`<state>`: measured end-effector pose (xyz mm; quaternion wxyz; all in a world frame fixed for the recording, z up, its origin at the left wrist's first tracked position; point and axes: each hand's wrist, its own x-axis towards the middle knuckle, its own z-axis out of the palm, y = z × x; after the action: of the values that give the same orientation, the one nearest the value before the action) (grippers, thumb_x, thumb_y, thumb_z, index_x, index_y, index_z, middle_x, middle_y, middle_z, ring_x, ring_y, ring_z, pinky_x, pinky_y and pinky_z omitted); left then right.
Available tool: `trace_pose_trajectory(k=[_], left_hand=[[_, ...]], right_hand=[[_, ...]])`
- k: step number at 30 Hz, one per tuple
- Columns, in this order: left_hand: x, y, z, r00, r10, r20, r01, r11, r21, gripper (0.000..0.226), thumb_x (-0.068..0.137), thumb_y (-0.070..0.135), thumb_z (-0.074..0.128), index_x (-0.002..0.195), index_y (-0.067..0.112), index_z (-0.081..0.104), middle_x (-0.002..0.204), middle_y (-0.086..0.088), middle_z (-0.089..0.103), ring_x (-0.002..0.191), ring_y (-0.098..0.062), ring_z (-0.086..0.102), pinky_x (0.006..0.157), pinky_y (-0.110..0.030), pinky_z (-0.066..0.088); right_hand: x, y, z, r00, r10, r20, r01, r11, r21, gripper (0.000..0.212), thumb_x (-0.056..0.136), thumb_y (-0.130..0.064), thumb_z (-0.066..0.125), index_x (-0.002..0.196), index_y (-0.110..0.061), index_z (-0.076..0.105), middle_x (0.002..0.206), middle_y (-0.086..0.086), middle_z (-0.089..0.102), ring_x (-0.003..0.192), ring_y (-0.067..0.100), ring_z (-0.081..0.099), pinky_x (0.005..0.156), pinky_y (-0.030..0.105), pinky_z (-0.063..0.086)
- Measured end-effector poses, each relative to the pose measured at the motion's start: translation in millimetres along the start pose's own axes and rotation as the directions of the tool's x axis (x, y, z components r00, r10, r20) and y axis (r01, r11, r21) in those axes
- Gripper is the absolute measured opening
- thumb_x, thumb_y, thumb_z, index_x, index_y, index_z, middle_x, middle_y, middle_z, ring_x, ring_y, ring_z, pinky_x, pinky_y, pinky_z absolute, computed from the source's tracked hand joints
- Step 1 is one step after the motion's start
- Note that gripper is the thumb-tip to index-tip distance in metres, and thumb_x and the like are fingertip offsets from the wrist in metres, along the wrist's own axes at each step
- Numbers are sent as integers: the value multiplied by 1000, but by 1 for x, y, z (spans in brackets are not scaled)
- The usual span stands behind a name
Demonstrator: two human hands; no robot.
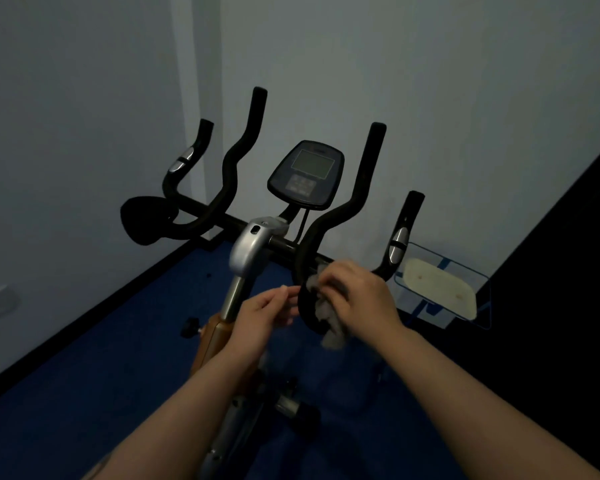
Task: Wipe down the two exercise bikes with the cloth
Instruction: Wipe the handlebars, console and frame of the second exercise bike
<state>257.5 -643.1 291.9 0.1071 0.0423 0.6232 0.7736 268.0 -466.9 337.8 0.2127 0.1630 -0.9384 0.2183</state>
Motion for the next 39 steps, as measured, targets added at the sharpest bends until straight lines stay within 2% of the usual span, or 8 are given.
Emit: trace_pose_trajectory(k=[4,8,13,18,23,27,36,39], left_hand=[[-1,0,3,998,-59,-35,58,998,-37,31,101,31,43,100,16,70,86,4,76,80,-7,70,76,-27,53],[-1,0,2,998,-65,-24,65,998,-15,32,100,35,43,103,18,71,95,2,76,87,-10,71,77,-27,53],[-6,-3,6,997,-50,-62,48,998,-30,29,100,32,45,103,19,71,95,3,76,87,-8,70,79,-26,52],[-6,0,8,997,-45,-64,42,998,-39,28,101,27,44,101,18,71,92,5,76,85,-5,70,72,-20,51],[-2,1,19,979,139,-149,-122,985,119,17,97,14,54,96,20,70,90,3,74,86,-5,68,69,-13,49],[10,7,42,929,320,-186,-241,904,354,14,97,19,54,106,23,63,101,6,65,92,1,60,78,-15,48],[37,-3,77,863,397,-312,-110,750,652,17,100,28,44,95,21,59,88,8,50,91,-14,52,76,-31,44],[38,-11,79,809,469,-354,-101,705,702,21,98,33,45,87,19,57,81,7,51,80,-12,52,68,-35,46]], right_hand=[[-6,-8,12,997,44,-60,-44,999,0,12,87,-20,69,98,-19,71,105,-4,62,91,14,60,75,29,50],[-7,6,-5,970,-139,199,157,985,-76,11,86,-23,68,96,-21,73,101,-5,63,88,16,61,71,34,51],[-2,-9,6,999,32,-10,-32,999,-8,8,89,-17,65,94,-18,70,101,-5,62,90,13,59,74,28,48],[-12,3,-12,893,-200,402,268,956,-118,10,89,-21,60,95,-21,69,104,-5,61,93,17,57,75,35,49],[9,13,-18,977,203,-62,-198,977,76,4,91,-23,62,93,-24,66,101,-10,53,93,10,54,76,21,44],[-1,3,8,939,345,12,-337,924,-180,23,94,-40,55,114,-29,51,115,-4,48,108,17,44,79,31,47],[-16,26,-4,910,379,167,-390,920,36,10,101,-40,37,102,-31,37,92,-7,57,77,14,56,61,33,44],[-3,50,-23,918,397,20,-396,911,116,11,101,-41,39,95,-33,43,85,-11,55,71,1,51,53,26,38]])
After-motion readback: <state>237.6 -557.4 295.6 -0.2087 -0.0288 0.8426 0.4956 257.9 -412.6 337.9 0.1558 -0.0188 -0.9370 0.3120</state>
